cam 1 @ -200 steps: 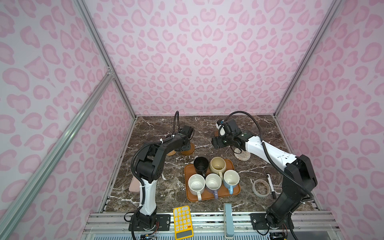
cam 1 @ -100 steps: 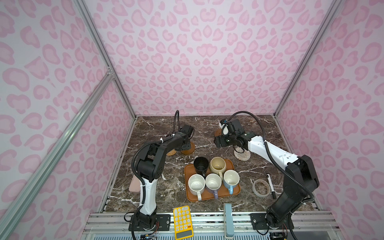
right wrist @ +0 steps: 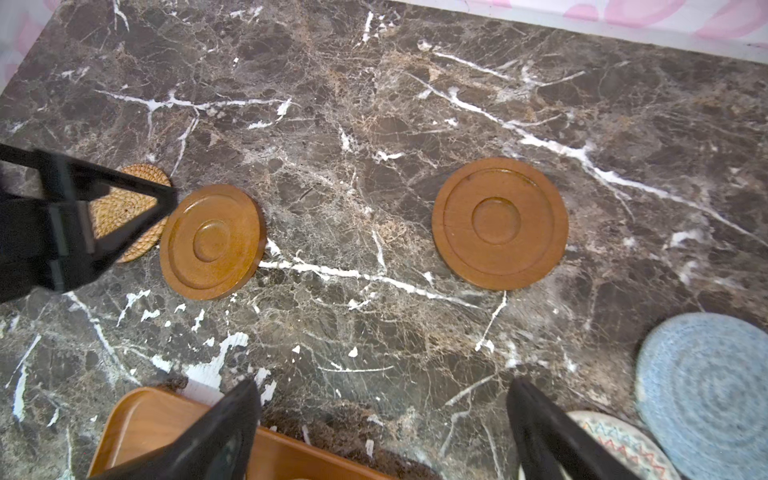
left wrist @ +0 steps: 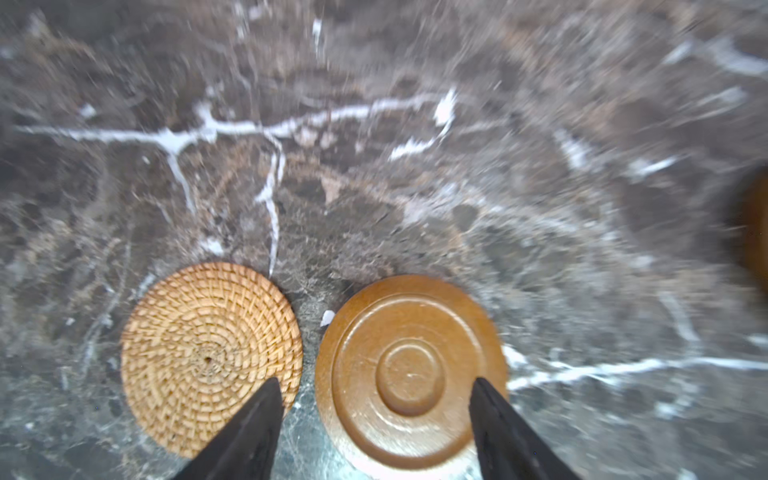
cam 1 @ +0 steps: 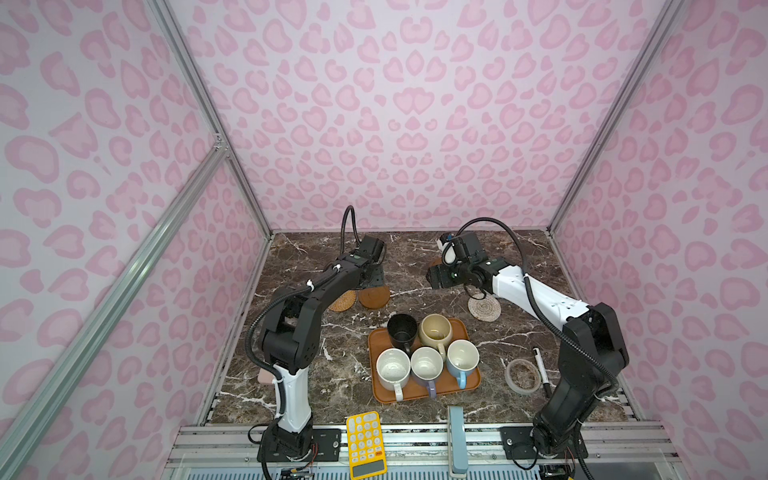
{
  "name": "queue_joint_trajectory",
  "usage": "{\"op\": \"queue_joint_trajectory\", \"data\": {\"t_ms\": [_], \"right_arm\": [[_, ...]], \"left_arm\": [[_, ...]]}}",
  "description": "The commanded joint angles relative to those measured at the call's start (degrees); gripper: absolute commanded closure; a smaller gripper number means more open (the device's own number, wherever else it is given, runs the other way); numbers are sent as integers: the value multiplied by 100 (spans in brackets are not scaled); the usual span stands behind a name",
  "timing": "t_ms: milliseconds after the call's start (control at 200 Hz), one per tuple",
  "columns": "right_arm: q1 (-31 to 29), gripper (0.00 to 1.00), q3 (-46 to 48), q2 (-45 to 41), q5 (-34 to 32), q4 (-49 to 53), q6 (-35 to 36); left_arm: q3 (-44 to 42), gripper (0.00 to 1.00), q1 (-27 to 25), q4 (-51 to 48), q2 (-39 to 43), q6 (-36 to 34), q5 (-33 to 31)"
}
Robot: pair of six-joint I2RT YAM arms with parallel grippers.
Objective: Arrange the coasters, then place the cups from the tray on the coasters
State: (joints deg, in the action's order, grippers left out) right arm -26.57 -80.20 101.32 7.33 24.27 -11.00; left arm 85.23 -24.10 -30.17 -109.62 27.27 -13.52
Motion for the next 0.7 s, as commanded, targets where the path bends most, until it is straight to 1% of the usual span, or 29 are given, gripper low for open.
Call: {"op": "queue_joint_trajectory", "data": {"t_ms": [0, 25, 70, 160, 235, 285, 310, 435, 485, 595, 695], "right_arm": [[178, 1, -64, 171, -274, 48, -345], [225, 1, -78, 204, -270, 40, -375], [302, 1, -106, 278, -261, 26, -403], [437, 1, -239, 451, -225, 63, -370], [573, 1, -406, 631, -225, 133, -358], [671, 1, -445, 761, -203, 180, -367], [710, 1, -639, 821, -185, 186, -372], [969, 6, -1012, 1251, -42, 304, -411], [1037, 8, -1153, 1412, -13, 338, -403], [1138, 13, -1508, 1778, 2, 498, -361], [1180, 18, -1793, 2091, 31, 606, -324]], "left_arm": [[-142, 9, 18, 141, 502, -20, 299], [-245, 0, 16, 269, 651, -15, 450], [-411, 2, 19, 498, 913, 10, 681], [-629, 2, 19, 889, 1302, 48, 1279], [-711, 2, 2, 1094, 1541, 107, 1648], [-772, 2, -16, 1247, 1657, 146, 1884], [-780, 2, -28, 1335, 1696, 160, 2001], [-1081, 2, -27, 1893, 1801, 317, 2705], [-1052, 2, -50, 1943, 1754, 345, 2719], [-852, 2, -145, 1666, 1543, 237, 2402], [-850, 2, -158, 1785, 1397, 313, 2552]]}}
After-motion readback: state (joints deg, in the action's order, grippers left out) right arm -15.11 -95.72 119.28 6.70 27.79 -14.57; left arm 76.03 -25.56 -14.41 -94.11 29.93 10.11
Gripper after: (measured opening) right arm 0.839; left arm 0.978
